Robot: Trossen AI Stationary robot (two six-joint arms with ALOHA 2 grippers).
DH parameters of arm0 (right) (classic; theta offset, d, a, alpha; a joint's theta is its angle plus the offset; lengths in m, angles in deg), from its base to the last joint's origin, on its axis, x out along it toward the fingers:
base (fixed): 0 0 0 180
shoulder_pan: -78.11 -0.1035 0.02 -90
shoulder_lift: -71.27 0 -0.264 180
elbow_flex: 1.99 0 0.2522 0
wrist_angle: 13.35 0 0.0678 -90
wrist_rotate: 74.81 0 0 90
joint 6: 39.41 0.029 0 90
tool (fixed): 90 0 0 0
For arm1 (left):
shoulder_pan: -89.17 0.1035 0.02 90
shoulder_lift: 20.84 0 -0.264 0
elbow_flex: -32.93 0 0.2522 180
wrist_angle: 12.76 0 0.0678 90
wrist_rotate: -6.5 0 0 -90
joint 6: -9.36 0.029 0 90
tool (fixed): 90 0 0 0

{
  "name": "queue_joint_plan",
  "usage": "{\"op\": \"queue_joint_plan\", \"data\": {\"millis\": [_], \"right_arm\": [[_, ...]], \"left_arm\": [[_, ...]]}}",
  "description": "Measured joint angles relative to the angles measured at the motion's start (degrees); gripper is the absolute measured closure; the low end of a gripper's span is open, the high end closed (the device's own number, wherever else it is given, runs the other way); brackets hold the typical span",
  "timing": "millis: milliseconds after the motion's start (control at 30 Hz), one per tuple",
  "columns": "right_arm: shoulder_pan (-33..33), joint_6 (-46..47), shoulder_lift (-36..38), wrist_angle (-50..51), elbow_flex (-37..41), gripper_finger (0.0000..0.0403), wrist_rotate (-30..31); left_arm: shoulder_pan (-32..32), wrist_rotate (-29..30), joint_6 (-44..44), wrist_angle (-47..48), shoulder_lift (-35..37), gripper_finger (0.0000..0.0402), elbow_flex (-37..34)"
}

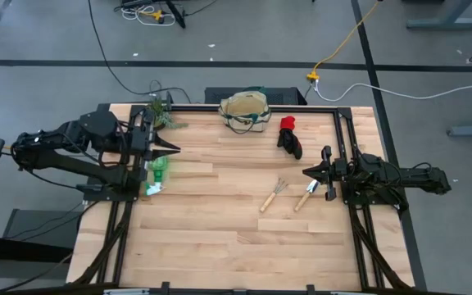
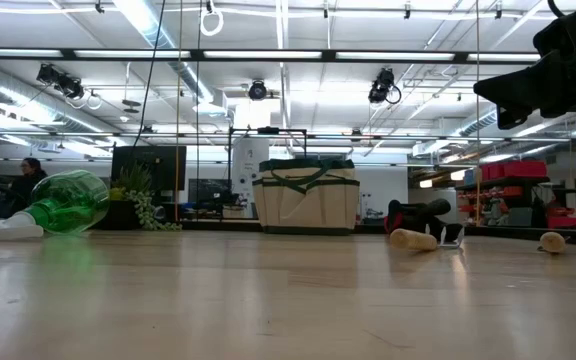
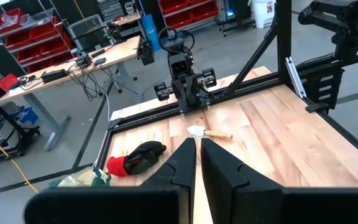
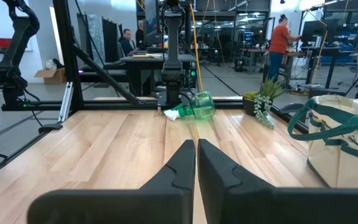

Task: Pick & Place Garden tools in Gardening bag
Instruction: Put the green spray bottle into the white gardening bag

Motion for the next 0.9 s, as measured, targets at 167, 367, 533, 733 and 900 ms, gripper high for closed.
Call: {"op": "queue_joint_plan", "data": {"millis": [167, 367, 533, 733, 900], "right_arm": [[0.01, 0.00, 0.00, 0.01, 0.00, 0.0380, 0.00], [0.00, 0.00, 0.00, 0.01, 0.00, 0.0380, 0.00], [0.00, 0.00, 0.00, 0.02, 0.00, 0.0380, 0.00], [0.00, 0.00, 0.00, 0.00, 0.00, 0.0380, 0.00], [0.00, 0.00, 0.00, 0.02, -0.02, 0.0380, 0.00]], "left_arm": [[0.00, -0.83, 4.59, 0.92, 0.02, 0.0369, 0.00], [-0.02, -4.32, 8.80, 4.39, -0.33, 0.0369, 0.00], [0.02, -7.69, 11.83, 7.05, -0.33, 0.0369, -0.02], [0.00, -9.99, 18.67, 8.43, -0.37, 0.0369, -0.02], [0.00, -10.55, 21.59, 9.34, -0.37, 0.0369, -0.02]]}}
